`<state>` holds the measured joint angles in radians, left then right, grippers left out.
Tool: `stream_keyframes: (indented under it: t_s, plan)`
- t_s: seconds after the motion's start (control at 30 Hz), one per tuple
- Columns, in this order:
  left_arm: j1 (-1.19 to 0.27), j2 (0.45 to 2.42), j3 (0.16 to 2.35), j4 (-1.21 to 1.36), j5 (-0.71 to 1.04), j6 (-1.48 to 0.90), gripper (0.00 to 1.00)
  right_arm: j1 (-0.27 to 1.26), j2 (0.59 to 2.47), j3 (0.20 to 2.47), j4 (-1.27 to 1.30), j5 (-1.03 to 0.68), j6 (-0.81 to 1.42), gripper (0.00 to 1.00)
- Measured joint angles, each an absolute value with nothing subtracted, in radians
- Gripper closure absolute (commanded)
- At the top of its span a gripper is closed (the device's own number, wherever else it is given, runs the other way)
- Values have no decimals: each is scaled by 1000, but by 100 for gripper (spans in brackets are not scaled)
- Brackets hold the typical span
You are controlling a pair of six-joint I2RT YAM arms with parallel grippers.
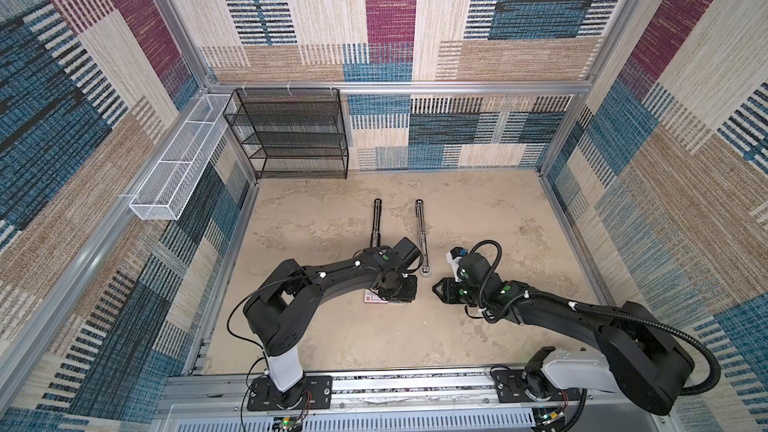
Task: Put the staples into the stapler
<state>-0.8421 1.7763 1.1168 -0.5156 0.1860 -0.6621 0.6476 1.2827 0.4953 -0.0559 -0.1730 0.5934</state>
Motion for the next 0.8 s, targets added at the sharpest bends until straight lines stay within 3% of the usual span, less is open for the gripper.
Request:
stream_keyframes:
  t_s: [0.2,0.43,0.8]
  plan:
    - [-842,1780,1116,-521,160,-662,71,648,1280,495,-54,-173,593,63]
    - [-842,1803,1130,-524,157,-658,82,648,1282,495,-51,-173,593,63]
    - [-842,1813,1137,-532,135,-655,83,648,1282,495,-51,-173,593,63]
